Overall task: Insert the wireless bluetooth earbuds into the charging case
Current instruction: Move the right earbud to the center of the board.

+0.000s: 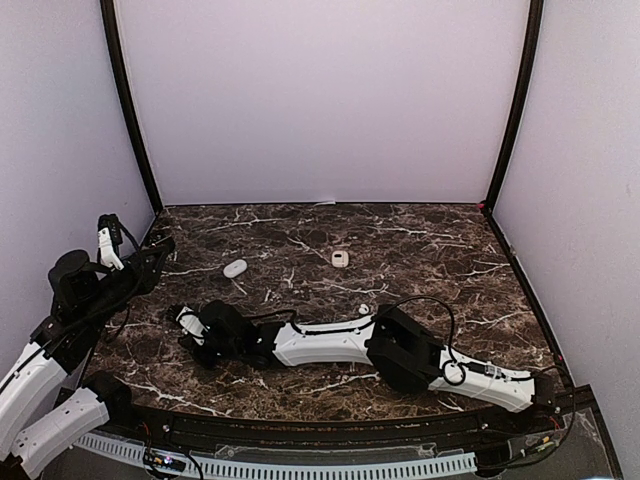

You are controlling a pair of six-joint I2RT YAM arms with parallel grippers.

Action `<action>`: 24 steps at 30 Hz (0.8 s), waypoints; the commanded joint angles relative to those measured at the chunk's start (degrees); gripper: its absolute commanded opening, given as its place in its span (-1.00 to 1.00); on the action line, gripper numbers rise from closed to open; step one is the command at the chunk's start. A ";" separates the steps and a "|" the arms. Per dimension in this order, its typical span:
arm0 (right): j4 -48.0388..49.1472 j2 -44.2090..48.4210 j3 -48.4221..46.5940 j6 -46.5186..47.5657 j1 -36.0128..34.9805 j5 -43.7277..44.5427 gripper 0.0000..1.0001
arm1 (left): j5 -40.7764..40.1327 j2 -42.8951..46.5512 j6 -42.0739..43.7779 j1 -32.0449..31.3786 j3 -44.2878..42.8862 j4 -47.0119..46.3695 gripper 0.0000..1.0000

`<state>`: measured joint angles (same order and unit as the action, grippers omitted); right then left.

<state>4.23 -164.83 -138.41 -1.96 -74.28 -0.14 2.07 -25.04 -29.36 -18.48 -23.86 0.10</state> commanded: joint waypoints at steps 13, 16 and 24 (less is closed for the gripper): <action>1.27 9.70 15.69 1.02 -0.26 1.63 -0.98 | 1.06 0.82 0.18 0.38 0.75 -1.76 -0.95; 2.00 12.65 20.55 1.66 -0.23 2.08 -1.00 | 1.32 0.70 0.21 0.40 0.68 -1.63 -0.95; 14.78 29.96 49.46 2.49 0.69 4.30 -1.00 | 1.92 0.54 -0.08 0.40 1.28 -2.31 -0.95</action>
<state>13.39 -142.67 -100.25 -0.19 -74.24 2.66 2.98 -24.71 -29.36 -18.48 -23.46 0.03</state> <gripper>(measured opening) 0.016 0.238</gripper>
